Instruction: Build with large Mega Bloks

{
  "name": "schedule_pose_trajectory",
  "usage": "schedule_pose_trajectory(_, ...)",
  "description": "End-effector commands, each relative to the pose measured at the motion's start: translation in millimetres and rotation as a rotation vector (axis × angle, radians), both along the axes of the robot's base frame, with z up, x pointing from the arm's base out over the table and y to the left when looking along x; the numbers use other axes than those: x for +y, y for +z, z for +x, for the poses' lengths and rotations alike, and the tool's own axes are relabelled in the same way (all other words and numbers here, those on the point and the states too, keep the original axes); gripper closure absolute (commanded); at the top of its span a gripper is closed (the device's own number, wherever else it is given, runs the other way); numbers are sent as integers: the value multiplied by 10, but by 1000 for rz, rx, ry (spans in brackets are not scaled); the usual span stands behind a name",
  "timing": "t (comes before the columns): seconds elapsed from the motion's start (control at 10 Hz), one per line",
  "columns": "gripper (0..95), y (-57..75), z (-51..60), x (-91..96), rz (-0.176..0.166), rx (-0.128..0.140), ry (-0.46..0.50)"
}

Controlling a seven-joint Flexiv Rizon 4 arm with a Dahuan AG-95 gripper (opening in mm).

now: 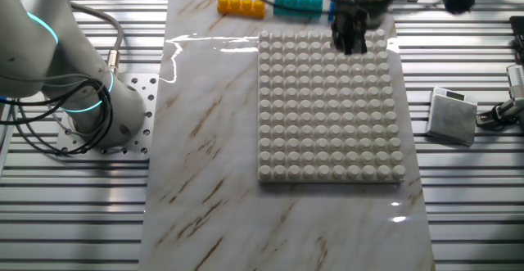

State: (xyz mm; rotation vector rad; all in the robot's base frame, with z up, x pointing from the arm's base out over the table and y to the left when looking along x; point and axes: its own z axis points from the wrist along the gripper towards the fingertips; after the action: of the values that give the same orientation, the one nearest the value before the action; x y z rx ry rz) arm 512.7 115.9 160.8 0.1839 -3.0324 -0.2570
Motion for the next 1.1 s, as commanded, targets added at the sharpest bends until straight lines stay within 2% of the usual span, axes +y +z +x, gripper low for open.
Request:
schedule_pose_trajectory(0.1, 950, -34, -5, 147, -4, -1, -16)
schedule_pose_trajectory(0.3, 950, -33, -1, 140, 2, -1, -8)
schedule_pose_trajectory(0.7, 950, -33, -1, 140, 15, 2, 96)
schedule_pose_trajectory(1.1, 950, -33, -1, 140, 16, 8, 135)
